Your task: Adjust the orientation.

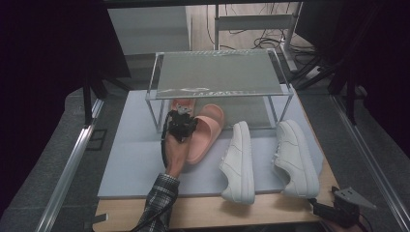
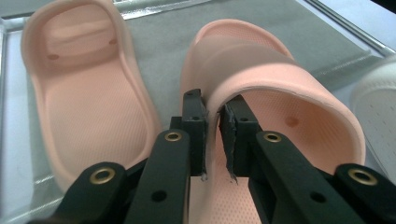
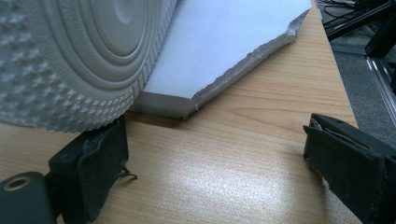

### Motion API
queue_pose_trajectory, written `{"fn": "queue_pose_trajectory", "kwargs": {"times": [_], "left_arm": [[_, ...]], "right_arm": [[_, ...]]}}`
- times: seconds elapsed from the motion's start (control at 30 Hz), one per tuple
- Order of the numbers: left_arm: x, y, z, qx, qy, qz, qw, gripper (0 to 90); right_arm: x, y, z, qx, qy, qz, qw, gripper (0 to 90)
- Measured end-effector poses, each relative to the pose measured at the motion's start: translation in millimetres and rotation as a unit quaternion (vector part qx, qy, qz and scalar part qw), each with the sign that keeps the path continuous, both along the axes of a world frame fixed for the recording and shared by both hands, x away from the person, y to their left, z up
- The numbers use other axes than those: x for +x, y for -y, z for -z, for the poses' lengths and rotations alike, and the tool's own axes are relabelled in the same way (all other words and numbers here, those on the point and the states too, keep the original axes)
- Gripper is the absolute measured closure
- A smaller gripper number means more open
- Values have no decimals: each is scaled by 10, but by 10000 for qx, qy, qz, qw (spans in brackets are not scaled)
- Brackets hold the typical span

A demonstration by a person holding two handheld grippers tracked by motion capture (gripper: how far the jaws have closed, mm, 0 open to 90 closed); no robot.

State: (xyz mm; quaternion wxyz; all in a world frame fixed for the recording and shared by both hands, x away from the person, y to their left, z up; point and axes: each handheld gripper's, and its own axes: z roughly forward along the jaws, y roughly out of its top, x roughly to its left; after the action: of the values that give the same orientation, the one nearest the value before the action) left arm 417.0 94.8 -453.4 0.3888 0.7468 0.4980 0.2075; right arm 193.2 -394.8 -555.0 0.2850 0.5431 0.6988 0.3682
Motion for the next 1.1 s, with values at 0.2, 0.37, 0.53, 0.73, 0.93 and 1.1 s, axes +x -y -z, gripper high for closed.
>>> {"fn": "queue_pose_trajectory", "kwargs": {"times": [0.2,0.37,0.53,0.73,0.93,1.1], "left_arm": [[141,45,47,2,-51,-160,9999,799],[220,76,94,69,17,-313,9995,800],[258,102,149,96,92,-601,9981,798],[279,82,236,40,18,-668,9978,781],[260,27,249,-32,-48,-466,9989,693],[184,-56,228,-136,-56,-314,9994,685]], "right_arm": [[-1,-1,-1,-3,-3,5,10000,64],[-1,-1,0,-2,-2,5,10000,64],[-1,-2,0,-4,-2,7,10000,64],[-2,-2,0,-5,0,4,10000,64],[-2,-3,0,-9,-1,8,10000,64],[-2,-4,0,-10,-3,9,10000,64]]}}
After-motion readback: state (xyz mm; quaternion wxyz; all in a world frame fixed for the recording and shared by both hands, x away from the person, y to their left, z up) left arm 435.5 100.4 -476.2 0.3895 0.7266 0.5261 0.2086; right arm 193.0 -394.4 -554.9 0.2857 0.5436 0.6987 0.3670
